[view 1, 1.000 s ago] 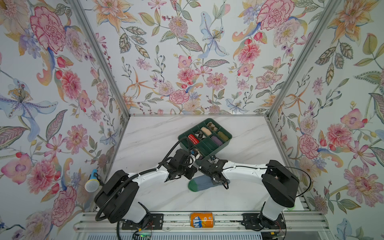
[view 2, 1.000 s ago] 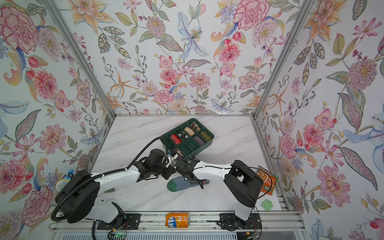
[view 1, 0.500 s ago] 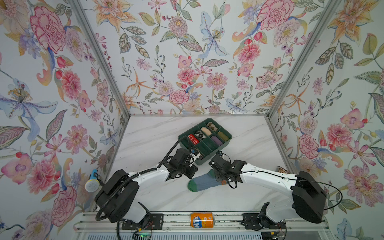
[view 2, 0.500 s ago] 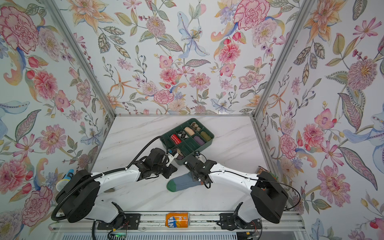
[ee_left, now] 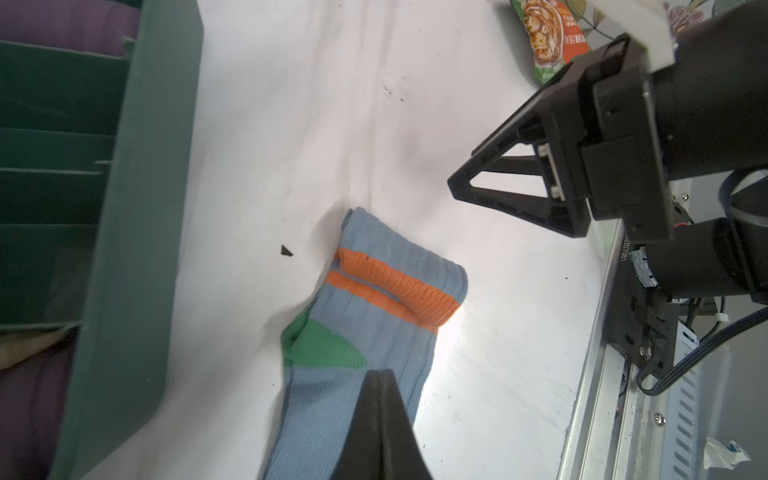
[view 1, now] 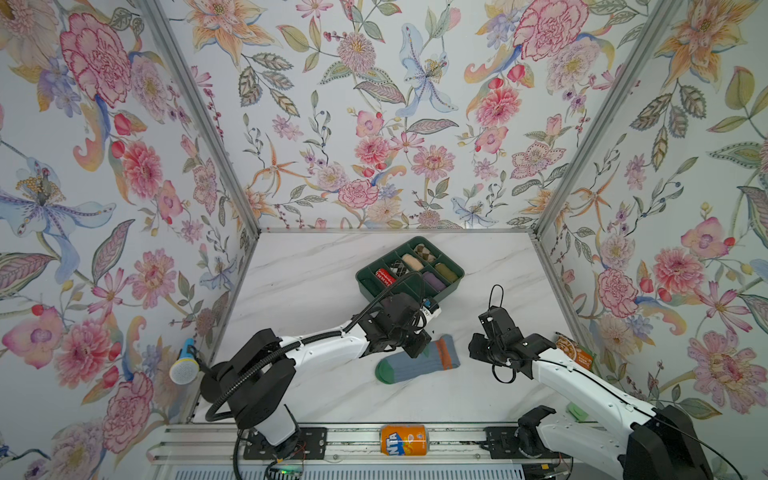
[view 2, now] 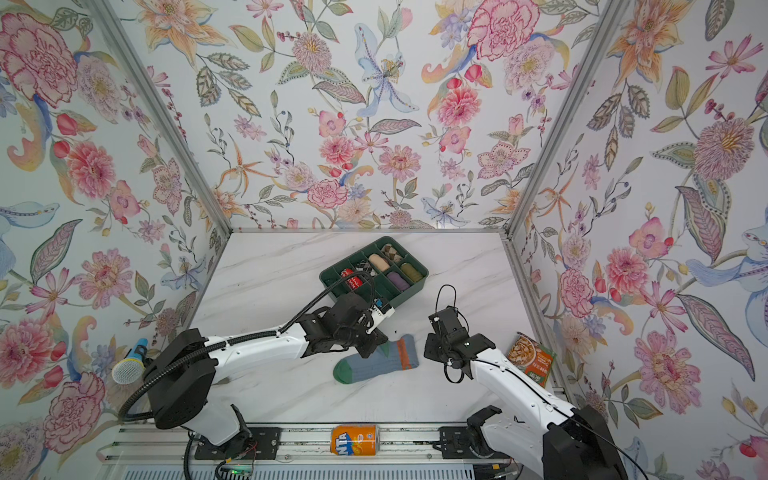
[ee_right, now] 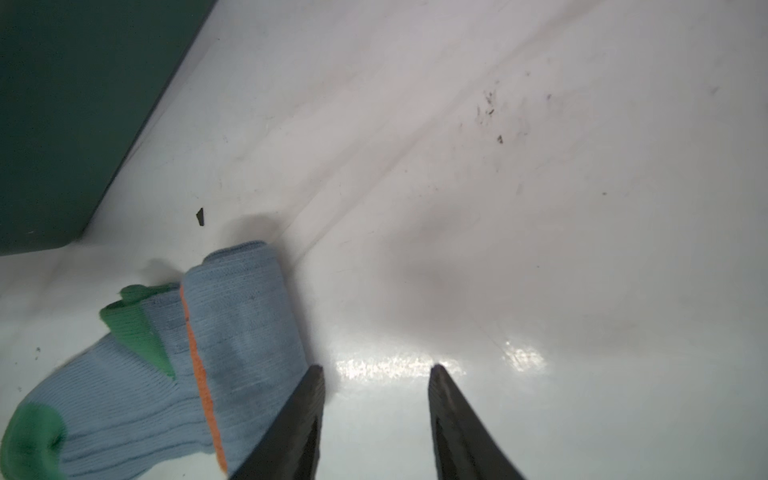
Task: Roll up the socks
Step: 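Release the cuff with the right gripper while left gripper presses the sock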
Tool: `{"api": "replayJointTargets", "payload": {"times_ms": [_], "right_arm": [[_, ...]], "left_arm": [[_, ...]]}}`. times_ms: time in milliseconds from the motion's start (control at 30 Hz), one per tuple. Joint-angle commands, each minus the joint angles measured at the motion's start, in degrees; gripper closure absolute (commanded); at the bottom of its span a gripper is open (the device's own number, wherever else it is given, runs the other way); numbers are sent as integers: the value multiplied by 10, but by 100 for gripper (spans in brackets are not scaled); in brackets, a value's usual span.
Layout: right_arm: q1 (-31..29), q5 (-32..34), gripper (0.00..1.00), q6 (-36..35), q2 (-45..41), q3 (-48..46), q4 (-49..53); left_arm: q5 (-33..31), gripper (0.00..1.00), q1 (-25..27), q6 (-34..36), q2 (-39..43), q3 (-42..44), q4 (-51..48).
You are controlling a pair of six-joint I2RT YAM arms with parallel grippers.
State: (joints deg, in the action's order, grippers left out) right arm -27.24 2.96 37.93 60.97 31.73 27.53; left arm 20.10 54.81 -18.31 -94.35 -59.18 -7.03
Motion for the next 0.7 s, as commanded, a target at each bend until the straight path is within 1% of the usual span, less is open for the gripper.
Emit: {"api": "replayJointTargets", "payload": {"times_ms": [0,67,200,400,667], "right_arm": [[13,-44,54,0,-9,-12,-32],[20,-52,54,-1,-9,-19,-42],[27,-68,54,-3,-6,-31,-60],[34,-87,54,-3,-6,-51,-88],[41,-94,54,-5,-2,-64,-104]], "left_arm": [[-16,91,23,-3,-29,-33,-44],[-16,88,34,-10,-44,-44,-49],[-1,88,48,-38,-63,-53,-34],[3,84,49,-70,-81,-63,-8],[13,84,48,-110,-131,-93,1]]}}
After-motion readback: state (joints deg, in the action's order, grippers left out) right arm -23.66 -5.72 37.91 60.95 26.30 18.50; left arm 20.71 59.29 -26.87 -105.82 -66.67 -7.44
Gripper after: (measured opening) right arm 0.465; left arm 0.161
